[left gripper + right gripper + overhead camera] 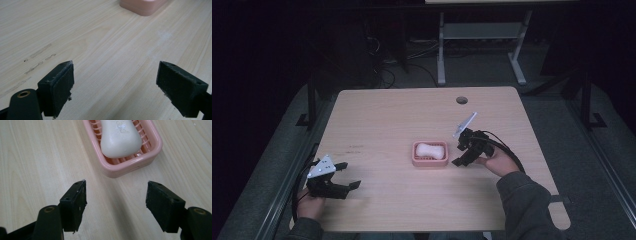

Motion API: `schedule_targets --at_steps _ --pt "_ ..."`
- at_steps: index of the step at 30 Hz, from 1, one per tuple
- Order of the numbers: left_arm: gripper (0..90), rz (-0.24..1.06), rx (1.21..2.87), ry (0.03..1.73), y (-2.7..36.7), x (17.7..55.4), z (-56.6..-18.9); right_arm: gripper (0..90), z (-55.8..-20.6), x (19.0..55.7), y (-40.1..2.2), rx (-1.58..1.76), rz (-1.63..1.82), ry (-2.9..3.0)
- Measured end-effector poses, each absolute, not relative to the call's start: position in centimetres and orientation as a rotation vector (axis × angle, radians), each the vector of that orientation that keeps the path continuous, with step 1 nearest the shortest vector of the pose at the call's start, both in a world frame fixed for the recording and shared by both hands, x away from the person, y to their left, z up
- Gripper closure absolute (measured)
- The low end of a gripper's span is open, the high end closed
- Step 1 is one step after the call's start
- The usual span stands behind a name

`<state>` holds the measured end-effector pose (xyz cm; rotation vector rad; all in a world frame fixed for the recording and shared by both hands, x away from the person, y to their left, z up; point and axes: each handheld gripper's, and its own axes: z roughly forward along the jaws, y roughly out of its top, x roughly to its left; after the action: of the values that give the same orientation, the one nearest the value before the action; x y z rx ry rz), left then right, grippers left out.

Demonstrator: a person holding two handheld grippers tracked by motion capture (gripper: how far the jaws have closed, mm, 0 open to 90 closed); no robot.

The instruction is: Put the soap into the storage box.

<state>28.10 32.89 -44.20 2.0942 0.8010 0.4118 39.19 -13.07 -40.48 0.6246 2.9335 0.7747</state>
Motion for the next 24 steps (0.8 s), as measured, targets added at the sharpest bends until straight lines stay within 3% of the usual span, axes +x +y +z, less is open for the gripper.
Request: schedule_targets --at_steps 24 --pt "13.9 0.412 2.100 0.799 32.8 28.1 -44.2 31.9 -41.2 37.2 -15.7 0.679 0.795 2.899"
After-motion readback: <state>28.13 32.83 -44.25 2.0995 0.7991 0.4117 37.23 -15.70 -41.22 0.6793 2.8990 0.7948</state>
